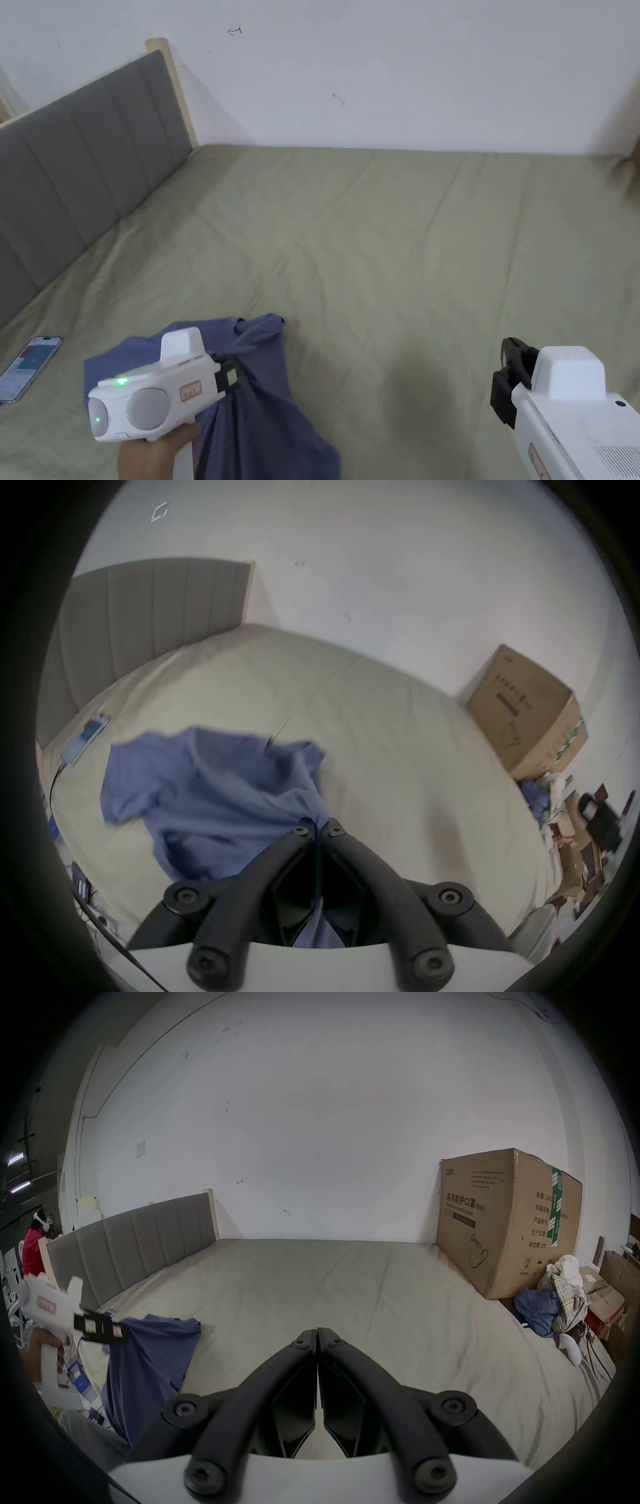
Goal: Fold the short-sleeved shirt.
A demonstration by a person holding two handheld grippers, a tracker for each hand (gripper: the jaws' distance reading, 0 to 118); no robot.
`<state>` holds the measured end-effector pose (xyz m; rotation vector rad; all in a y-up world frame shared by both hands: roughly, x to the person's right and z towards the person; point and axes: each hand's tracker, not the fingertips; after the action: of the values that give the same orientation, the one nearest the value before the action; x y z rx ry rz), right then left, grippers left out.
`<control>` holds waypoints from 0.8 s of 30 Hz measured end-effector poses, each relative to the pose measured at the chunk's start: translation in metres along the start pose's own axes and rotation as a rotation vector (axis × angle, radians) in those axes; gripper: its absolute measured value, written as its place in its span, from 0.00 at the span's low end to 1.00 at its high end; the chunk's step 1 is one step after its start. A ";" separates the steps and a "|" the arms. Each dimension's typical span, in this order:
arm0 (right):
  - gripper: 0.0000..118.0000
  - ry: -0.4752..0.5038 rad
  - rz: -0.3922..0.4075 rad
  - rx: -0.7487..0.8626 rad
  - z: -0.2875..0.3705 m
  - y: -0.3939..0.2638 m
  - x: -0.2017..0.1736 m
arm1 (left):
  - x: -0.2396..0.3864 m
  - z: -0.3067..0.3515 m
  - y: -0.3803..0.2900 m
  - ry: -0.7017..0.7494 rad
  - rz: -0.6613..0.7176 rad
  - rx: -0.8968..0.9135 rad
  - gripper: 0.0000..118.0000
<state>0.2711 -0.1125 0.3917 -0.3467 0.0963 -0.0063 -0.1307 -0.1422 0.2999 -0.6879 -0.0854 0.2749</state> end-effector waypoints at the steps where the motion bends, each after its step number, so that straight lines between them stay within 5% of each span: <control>1: 0.00 -0.007 -0.004 0.003 0.003 -0.001 0.004 | 0.010 0.005 0.009 -0.028 -0.011 0.024 0.00; 14: 0.00 -0.146 -0.048 0.053 0.045 -0.001 0.059 | 0.175 0.043 0.114 -0.376 -0.219 0.253 0.00; 24: 0.00 -0.279 -0.078 0.077 0.079 -0.004 0.107 | 0.295 0.010 0.071 -0.609 -0.361 0.099 0.00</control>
<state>0.3856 -0.0921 0.4567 -0.2718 -0.1935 -0.0387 0.1349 -0.0013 0.2590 -0.4595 -0.7649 0.1310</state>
